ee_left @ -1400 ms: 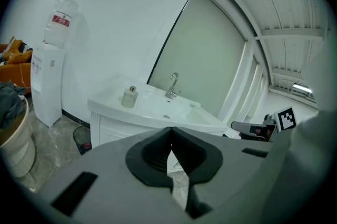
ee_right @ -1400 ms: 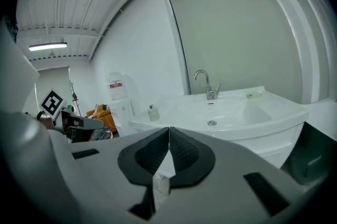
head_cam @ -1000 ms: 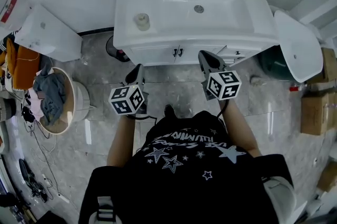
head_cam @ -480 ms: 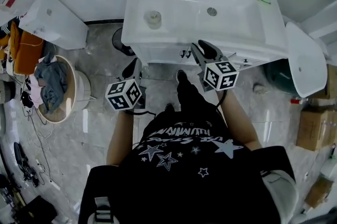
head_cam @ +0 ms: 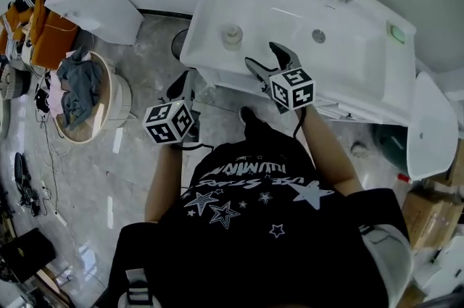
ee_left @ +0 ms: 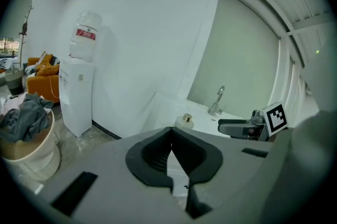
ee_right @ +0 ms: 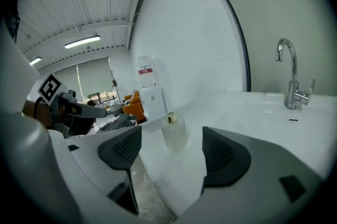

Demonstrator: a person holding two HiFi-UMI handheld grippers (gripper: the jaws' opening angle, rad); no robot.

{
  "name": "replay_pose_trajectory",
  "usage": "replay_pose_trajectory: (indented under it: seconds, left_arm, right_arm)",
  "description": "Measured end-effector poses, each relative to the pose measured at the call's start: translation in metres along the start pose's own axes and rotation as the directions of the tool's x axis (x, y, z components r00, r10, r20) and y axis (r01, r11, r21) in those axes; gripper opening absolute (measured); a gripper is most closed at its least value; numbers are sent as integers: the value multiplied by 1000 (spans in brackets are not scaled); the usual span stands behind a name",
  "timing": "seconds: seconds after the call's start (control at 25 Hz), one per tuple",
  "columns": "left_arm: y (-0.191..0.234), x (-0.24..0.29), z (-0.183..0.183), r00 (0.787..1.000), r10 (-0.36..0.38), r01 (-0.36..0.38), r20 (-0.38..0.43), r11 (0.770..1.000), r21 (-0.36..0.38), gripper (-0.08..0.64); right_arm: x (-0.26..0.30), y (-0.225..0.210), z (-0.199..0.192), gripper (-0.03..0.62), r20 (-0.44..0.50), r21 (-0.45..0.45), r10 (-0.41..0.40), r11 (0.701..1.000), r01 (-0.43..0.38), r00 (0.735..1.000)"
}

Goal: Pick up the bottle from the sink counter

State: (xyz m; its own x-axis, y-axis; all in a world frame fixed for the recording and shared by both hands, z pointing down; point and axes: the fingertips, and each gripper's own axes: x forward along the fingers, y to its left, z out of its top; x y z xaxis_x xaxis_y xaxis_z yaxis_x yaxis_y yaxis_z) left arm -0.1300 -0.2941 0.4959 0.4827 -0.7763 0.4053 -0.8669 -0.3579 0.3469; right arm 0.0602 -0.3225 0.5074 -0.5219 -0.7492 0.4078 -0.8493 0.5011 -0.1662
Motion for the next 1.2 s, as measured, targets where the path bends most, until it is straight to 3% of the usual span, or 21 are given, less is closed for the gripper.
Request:
replay_pose_trajectory:
  seconds: [0.28,0.64,1.2]
  left_arm:
    - [5,34,7,998,68,-67,1,997,-32,9]
    - [16,54,18,987,162,-161,4,984,-73,8]
    - [30,53,6,966,258,-259,-28,959,-115,9]
  right_arm:
    - [46,-21,-5,336,-80,-44,115,992,-119,990]
    - [92,-20,-17,334,-195,-100,251,956,-274,948]
    - [133,-11,-33,334,-244,-179,312,916,-359,918]
